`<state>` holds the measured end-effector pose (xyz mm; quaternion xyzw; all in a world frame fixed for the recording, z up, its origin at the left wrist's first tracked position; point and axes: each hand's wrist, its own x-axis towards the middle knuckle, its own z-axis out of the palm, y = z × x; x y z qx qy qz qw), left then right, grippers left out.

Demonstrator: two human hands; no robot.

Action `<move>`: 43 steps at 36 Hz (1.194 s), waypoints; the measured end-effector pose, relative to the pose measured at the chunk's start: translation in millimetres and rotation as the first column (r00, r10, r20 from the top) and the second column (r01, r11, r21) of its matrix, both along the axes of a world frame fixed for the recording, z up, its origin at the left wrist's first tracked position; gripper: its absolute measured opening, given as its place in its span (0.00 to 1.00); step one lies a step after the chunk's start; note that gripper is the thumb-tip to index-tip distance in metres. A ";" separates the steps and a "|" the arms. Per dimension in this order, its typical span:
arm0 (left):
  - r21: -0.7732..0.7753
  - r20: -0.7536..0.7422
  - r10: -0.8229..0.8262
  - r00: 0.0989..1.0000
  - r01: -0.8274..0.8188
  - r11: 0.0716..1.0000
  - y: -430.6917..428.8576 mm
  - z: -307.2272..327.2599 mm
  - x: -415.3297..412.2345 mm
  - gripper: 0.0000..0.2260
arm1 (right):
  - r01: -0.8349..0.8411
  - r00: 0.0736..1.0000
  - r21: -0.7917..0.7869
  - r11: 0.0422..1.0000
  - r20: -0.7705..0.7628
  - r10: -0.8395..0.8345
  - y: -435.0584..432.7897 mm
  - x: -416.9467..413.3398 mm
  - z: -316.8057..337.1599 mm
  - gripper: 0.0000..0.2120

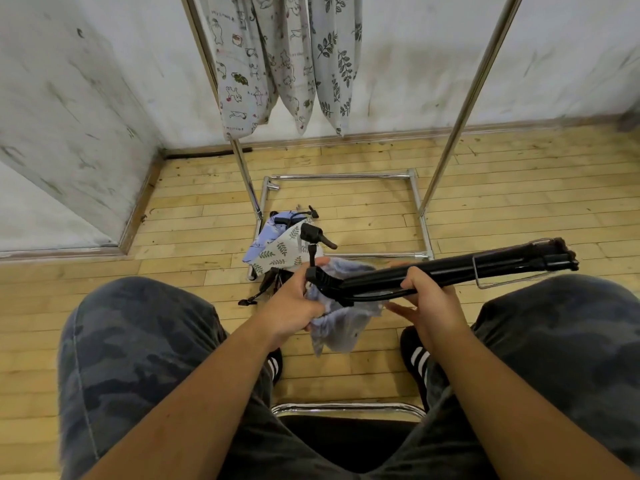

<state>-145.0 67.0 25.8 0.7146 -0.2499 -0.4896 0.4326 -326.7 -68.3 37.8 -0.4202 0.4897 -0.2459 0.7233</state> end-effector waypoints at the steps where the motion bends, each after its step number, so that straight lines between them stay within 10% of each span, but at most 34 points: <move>1: -0.002 -0.001 -0.008 1.000 0.008 1.000 0.1 -1.7 0.5 0.38 | 0.011 1.000 0.010 1.000 0.006 -0.011 -1.4 0.4 0.1 0.12; 20: -0.103 -0.168 0.125 0.978 -0.144 0.984 2.5 -0.9 16.8 0.37 | -0.386 0.905 0.214 0.897 0.276 0.324 1.9 0.8 5.0 0.06; 33: 0.057 0.095 -0.137 0.986 0.132 0.990 1.2 3.1 6.3 0.31 | -0.159 0.975 0.098 0.982 0.172 0.141 0.5 4.2 -0.6 0.06; 43: 0.102 0.150 0.116 0.982 -0.132 0.986 -2.9 -7.3 16.6 0.27 | -0.118 0.991 -0.048 0.992 0.058 0.121 0.6 5.9 -5.1 0.09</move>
